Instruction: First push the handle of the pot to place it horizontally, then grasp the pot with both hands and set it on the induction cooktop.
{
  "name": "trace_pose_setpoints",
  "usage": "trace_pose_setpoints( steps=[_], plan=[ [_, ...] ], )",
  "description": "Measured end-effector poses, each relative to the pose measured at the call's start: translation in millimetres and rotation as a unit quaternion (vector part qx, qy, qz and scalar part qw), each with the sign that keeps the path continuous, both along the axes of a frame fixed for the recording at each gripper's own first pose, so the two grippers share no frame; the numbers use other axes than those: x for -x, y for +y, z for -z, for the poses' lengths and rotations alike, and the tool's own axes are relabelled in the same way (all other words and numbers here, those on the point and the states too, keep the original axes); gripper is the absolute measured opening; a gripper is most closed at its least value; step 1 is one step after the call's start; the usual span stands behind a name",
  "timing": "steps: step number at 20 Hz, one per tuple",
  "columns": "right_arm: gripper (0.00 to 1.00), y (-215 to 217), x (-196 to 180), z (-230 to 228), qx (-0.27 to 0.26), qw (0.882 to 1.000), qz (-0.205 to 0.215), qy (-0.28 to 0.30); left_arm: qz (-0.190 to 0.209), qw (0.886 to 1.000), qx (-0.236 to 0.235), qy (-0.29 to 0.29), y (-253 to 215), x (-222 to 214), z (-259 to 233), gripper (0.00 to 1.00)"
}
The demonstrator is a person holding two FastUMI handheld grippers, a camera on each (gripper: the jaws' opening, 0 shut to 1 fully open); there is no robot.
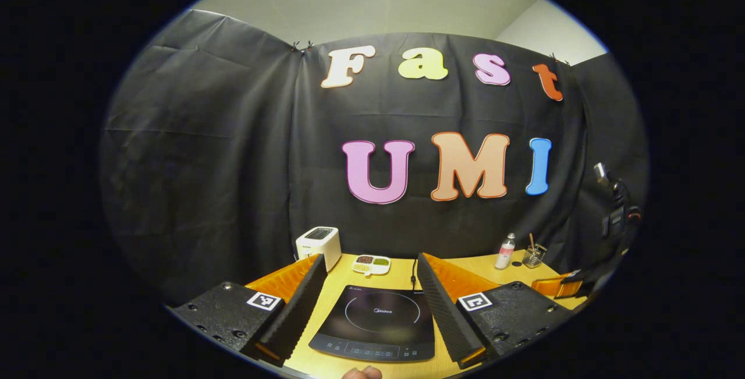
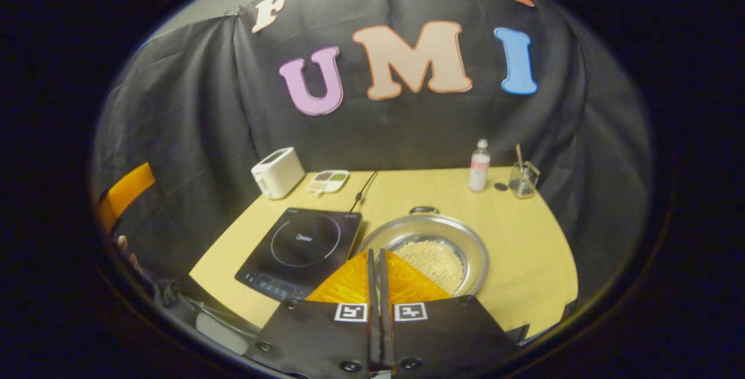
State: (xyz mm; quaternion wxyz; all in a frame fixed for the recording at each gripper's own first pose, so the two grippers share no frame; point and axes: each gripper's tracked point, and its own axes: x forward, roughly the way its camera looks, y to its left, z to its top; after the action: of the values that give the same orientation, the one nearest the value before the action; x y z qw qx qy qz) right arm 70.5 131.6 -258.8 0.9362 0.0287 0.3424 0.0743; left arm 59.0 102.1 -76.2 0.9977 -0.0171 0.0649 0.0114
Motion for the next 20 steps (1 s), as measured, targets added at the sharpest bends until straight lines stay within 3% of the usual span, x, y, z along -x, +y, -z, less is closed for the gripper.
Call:
trace_pose_setpoints(
  steps=[2,5,6,9,10,11,12,16,18,19,20],
  plan=[
    [0.03,7.9,6.3,31.4,-0.019,0.998,-0.015,0.049,-0.003,1.0,-0.002,0.005,0.8,-0.1,3.3,0.99],
    [0.02,14.5,16.5,70.2,-0.017,0.993,-0.029,0.112,-0.019,1.0,0.001,0.006,8.4,-2.2,5.9,0.95],
    [0.03,14.5,17.5,77.0,-0.013,0.992,-0.032,0.123,-0.024,1.0,0.003,0.009,10.7,-2.7,6.5,0.91],
    [0.0,13.4,25.8,95.5,-0.01,0.988,-0.034,0.149,-0.037,0.999,0.006,0.01,17.6,-4.8,9.1,0.91],
    [0.03,12.7,27.6,100.9,-0.01,0.987,-0.034,0.157,-0.038,0.999,0.006,0.01,18.1,-5.4,10.6,0.95],
    [0.0,9.5,29.0,109.2,-0.006,0.986,-0.033,0.165,-0.04,0.999,0.005,0.014,17.8,-6.4,12.9,0.92],
    [0.0,7.7,29.5,116.7,-0.002,0.984,-0.035,0.174,-0.041,0.999,0.005,0.017,18.2,-7.7,14.2,0.95],
    [0.0,4.7,41.2,135.9,0.023,0.977,-0.04,0.207,-0.045,0.999,0.011,0.017,18.4,-9.5,15.5,0.92],
    [0.0,-0.5,45.3,149.9,0.04,0.973,-0.041,0.225,-0.046,0.999,0.009,0.021,19.4,-10.0,19.3,0.91],
    [0.0,-4.0,48.8,159.8,0.05,0.968,-0.042,0.241,-0.046,0.999,0.009,0.02,20.3,-9.7,17.9,0.95],
    [0.0,-7.9,51.6,165.1,0.06,0.965,-0.042,0.253,-0.047,0.999,0.008,0.02,19.6,-11.5,18.3,0.92]
  ],
)
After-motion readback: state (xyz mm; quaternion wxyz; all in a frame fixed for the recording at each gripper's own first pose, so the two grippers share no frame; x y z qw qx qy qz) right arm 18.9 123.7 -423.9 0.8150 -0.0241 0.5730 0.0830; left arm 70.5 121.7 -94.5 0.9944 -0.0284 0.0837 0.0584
